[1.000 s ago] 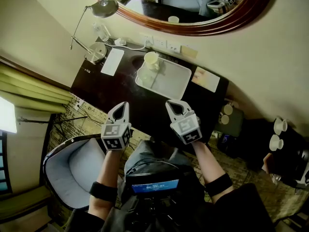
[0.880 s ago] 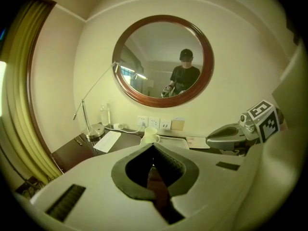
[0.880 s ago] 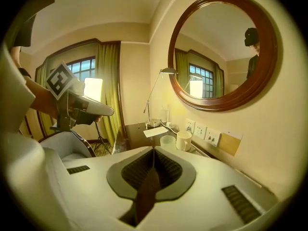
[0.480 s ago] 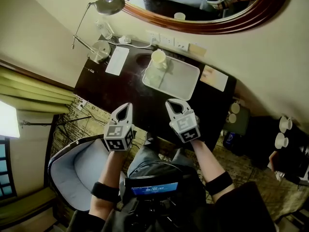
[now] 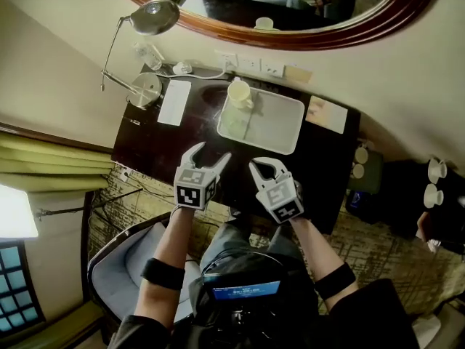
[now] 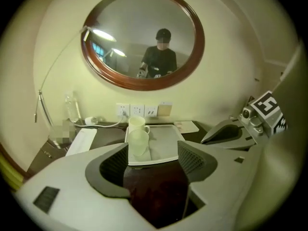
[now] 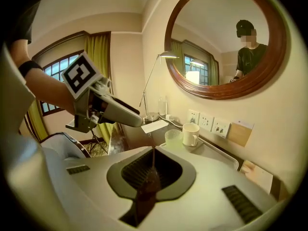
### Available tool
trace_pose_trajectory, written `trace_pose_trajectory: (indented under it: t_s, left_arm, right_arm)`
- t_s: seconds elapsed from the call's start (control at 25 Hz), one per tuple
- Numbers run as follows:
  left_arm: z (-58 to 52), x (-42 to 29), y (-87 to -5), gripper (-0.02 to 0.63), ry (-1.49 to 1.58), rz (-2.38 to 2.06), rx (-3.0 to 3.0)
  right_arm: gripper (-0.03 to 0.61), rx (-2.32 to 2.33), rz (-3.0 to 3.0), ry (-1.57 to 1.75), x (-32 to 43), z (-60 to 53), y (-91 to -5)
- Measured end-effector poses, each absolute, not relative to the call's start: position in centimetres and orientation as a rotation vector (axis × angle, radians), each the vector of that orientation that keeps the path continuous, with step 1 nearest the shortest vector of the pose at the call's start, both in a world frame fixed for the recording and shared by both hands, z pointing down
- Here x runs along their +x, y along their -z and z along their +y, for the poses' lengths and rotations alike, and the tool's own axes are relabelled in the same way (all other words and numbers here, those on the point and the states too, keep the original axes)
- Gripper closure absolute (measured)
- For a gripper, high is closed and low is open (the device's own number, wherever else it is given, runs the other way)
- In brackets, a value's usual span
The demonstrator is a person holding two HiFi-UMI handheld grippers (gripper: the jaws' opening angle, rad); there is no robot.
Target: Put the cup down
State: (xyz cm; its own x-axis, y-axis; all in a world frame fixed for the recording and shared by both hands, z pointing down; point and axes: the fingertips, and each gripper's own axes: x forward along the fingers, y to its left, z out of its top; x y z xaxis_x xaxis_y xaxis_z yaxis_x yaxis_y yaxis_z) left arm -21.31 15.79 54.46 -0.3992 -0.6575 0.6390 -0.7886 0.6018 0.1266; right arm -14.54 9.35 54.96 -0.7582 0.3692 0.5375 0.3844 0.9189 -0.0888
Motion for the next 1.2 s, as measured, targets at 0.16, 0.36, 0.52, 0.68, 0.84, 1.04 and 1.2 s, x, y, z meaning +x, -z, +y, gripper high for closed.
trace_pose_trajectory:
  t_s: [0.16,0.36,0.52,0.68,0.84,1.04,1.2]
  left_arm:
    - [13.0,-23.8,-57.8,0.202,-0.384,-2.019,1.220]
    - [10.9,-28.9,-61.1,0.179,-0.576,-1.923,1.181]
    - [9.1,-30.6,-63.7,0.157,-0.628,-1.810,1.200]
    - [7.9,-31.3,-65.8,0.140,-0.659,-1.732,1.215]
    - [7.5,-31.3,-67.5,0.127,-0.673,-1.686,1.213]
    - [7.0,-31.8,-69.0,0.129,-0.684,-1.680,1.196]
    - [7.0,-32.4,-69.2,0.219,-0.675,-1.702,1.171]
  right_arm:
    - [0.551,-0.498,-2.499,0.017,-14.6,9.5,-56.7]
    - [0.551,-0.471,-2.479,0.013,-14.9,9.5,-58.2]
    - [0.551,-0.421,-2.486,0.004,-15.5,8.6,-58.2]
    - [0.551,-0.399,-2.477,-0.026,-15.2,8.2,-59.4]
    - [0.551,-0.376,-2.467,-0.043,-14.8,7.6,-60.1]
    - [0.551,-0.378,-2.453,-0.074,-13.9,7.2,-61.9]
    - [0.551,-0.330,-2.465,-0.060,-14.1,5.7,-60.6]
